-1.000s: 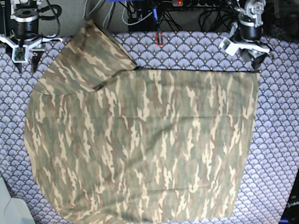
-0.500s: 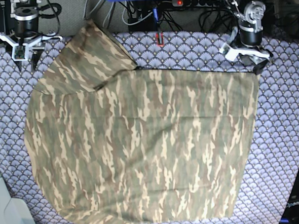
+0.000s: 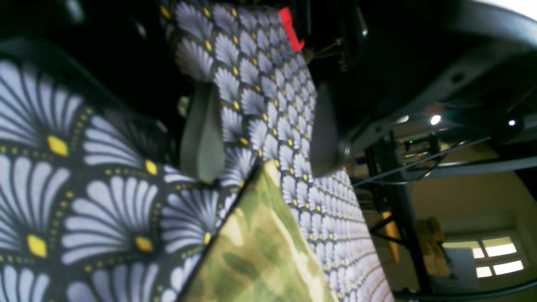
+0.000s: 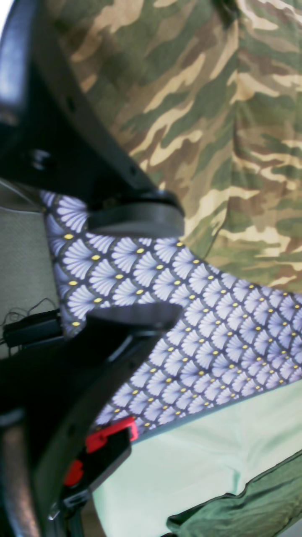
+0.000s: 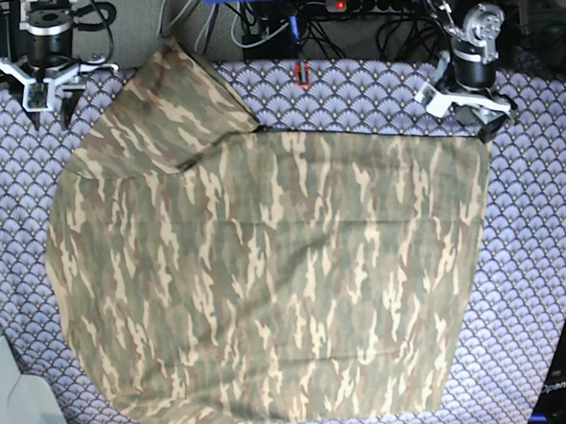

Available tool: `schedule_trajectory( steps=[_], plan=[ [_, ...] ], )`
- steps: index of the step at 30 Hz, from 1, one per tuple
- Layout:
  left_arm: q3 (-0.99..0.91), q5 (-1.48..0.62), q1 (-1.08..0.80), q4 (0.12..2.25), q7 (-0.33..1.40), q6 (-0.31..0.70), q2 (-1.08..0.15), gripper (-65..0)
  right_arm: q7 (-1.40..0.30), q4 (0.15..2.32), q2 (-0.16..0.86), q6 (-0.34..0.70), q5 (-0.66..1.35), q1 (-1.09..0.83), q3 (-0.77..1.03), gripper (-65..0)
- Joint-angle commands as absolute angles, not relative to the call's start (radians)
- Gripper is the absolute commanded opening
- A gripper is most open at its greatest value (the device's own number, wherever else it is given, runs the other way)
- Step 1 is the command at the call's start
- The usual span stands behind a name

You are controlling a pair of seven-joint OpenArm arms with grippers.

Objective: Fold the T-shirt properly
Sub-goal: 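Grasp the shirt's shoulder corner nearest the left gripper with the left gripper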

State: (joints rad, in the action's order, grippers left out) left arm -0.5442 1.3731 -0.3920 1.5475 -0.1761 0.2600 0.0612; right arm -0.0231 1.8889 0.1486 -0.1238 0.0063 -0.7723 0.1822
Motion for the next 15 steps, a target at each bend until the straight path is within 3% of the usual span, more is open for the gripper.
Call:
schedule_trajectory(
  steps=[1,5,15],
  plan=[
    [-0.544,1.351,-0.384,1.564,-0.180,0.338,0.064,-31.4,0.004,1.903,0.154,-0.122,-0.001,-0.783,0.188,-38.4],
    [-0.545,1.296,-0.380,1.610,-0.179,0.410,0.064,-31.4,0.004,1.903,0.154,-0.122,-0.001,-0.783,0.188,-38.4],
    [-0.545,1.360,-0.323,1.555,-0.173,0.409,0.059,-31.4,0.004,1.903,0.154,-0.122,-0.001,-0.796,0.188,-38.4]
  ],
)
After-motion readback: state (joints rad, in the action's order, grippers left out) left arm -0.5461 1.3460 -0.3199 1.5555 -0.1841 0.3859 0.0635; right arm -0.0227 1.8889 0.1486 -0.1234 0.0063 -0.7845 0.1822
